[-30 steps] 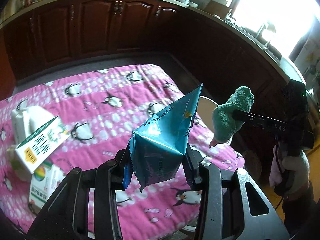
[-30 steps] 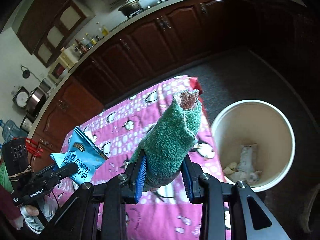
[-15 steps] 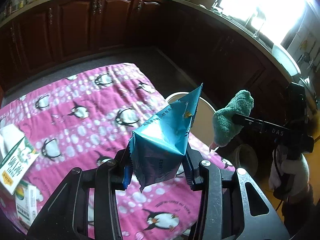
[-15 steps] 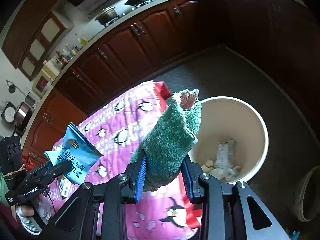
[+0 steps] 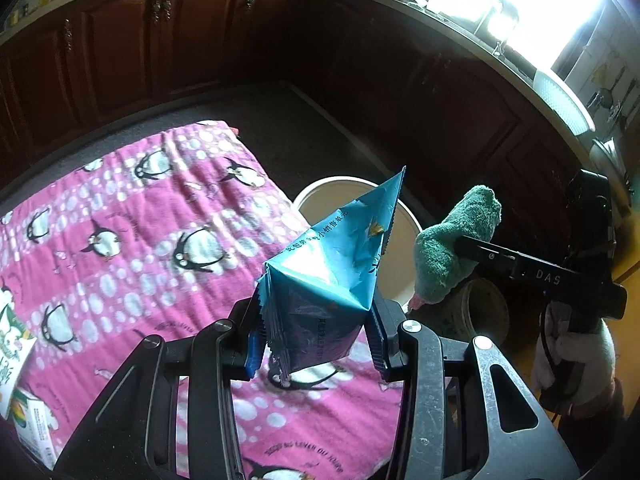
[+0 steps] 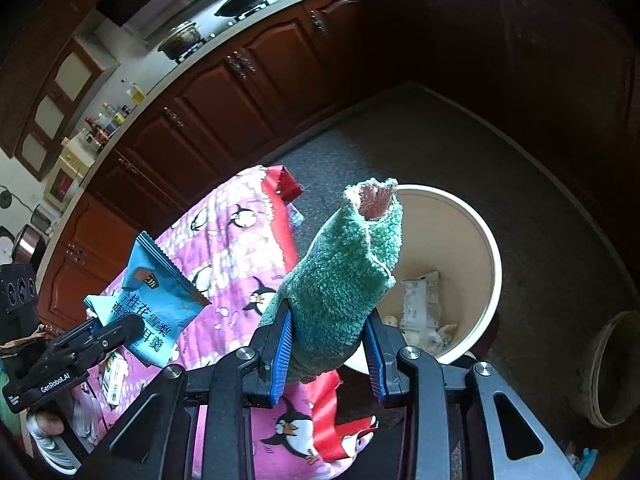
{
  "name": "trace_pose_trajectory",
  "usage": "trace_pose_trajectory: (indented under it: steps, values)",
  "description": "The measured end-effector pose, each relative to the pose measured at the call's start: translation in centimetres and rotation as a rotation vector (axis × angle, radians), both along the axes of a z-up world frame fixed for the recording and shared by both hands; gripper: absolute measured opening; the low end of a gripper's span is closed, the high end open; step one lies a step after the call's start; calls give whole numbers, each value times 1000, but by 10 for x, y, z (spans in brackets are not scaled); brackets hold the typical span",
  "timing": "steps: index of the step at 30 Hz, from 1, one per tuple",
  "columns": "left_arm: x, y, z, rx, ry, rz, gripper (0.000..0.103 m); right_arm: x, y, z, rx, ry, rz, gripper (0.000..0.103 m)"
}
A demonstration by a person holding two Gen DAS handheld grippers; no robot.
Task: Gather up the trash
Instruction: 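Carry the blue bag and green towel over the white bucket with both grippers, then open both grippers to drop the bag and towel into the bucket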
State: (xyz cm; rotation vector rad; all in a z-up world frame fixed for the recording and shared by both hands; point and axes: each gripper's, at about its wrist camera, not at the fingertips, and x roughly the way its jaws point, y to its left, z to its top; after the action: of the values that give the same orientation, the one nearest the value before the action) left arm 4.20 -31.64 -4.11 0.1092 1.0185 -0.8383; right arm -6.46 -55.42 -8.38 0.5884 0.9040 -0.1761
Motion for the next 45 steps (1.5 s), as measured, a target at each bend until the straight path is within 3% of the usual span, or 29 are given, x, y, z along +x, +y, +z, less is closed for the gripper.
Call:
trace_pose_trajectory:
  steps: [7,24,32,33,35,39,45]
  values:
    - [9,-24,-9,-20,41,-17,40,2,-13,-12,-56,43,-45,32]
    - [23,-86,-36,19,94,-29,40,14,-33,-57,-27,136,-74,32]
    - [28,-106,-45,-24,151,-21,40,28,-31,-69,-67,186,-67,32]
    - [28,-108,-44,-29,158,-17,43,30,-31,-71,-67,194,-71,33]
    - [30,-109,-47,-39,175,-5,48,32,-33,-75,-57,204,-89,47]
    - [29,-112,-50,-21,172,-9,57,30,-36,-82,-30,210,-105,47]
    - [29,-104,-54,-23,185,-2,59,27,-36,-89,-9,223,-116,47]
